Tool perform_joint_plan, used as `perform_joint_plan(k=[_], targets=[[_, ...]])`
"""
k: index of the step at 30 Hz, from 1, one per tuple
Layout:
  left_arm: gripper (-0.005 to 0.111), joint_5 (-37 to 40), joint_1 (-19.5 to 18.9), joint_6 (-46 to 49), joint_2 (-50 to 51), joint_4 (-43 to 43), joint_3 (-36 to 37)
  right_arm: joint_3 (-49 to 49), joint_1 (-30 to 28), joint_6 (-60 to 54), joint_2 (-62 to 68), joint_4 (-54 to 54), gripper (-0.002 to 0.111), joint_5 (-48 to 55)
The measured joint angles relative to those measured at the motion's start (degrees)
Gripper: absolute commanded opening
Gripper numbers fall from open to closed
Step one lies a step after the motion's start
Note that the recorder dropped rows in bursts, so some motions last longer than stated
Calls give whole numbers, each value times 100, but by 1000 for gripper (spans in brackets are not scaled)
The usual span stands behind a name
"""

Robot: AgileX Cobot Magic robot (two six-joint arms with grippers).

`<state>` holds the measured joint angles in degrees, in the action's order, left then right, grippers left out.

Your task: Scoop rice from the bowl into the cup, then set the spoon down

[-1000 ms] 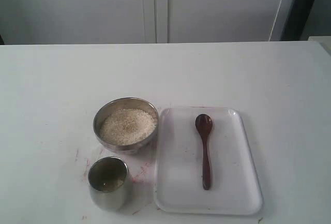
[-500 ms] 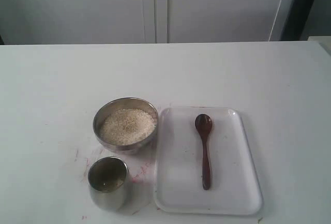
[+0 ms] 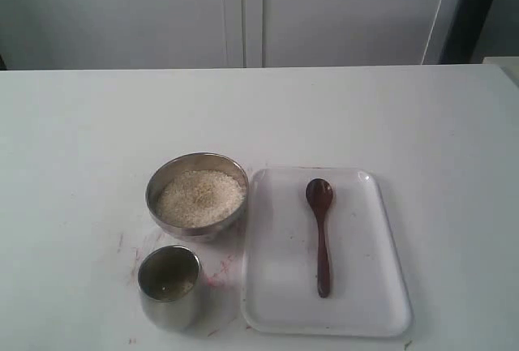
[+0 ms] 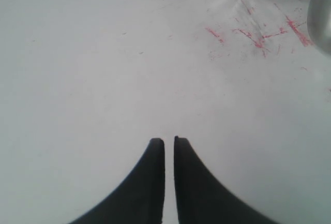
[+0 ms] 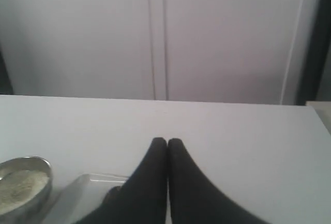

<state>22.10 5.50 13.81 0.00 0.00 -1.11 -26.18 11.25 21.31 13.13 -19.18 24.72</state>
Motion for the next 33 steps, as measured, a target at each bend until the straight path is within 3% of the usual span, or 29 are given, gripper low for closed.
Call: perform_joint_plan(k=[6, 13, 25, 33], targets=[[14, 0, 0, 0, 0, 0, 0, 1097, -727, 0, -510, -12, 0, -699], [14, 0, 0, 0, 0, 0, 0, 2162, -1093, -11, -867, -84, 0, -1774], [14, 0, 0, 0, 0, 0, 0, 2593, -1410, -11, -1276, -99, 0, -1704], [14, 0, 0, 0, 0, 0, 0, 2593, -1413, -11, -1276, -99, 0, -658]])
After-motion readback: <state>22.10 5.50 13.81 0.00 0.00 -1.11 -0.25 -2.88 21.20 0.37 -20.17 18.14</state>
